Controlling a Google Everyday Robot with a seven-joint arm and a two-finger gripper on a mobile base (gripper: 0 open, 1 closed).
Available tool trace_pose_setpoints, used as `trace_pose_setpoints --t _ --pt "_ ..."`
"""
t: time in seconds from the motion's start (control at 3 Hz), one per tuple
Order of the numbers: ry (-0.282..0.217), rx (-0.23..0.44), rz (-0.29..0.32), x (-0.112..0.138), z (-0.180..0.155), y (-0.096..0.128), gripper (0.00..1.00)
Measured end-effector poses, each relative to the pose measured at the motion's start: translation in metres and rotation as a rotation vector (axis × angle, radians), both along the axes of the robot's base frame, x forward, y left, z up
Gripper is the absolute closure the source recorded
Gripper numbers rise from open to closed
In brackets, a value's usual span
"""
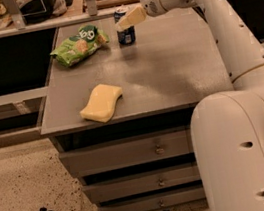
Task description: Move pepsi can near sponge
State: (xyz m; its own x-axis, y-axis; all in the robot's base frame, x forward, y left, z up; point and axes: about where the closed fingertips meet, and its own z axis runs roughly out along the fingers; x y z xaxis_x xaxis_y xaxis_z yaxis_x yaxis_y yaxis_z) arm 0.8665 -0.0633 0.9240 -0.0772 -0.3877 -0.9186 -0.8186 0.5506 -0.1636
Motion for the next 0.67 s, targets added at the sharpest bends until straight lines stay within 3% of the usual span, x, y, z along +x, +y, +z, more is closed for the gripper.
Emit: trace_pose_setpoints --t 0.67 --pt "0.073 -0.001 -0.016 0.0050 -0.0156 0.0079 0.00"
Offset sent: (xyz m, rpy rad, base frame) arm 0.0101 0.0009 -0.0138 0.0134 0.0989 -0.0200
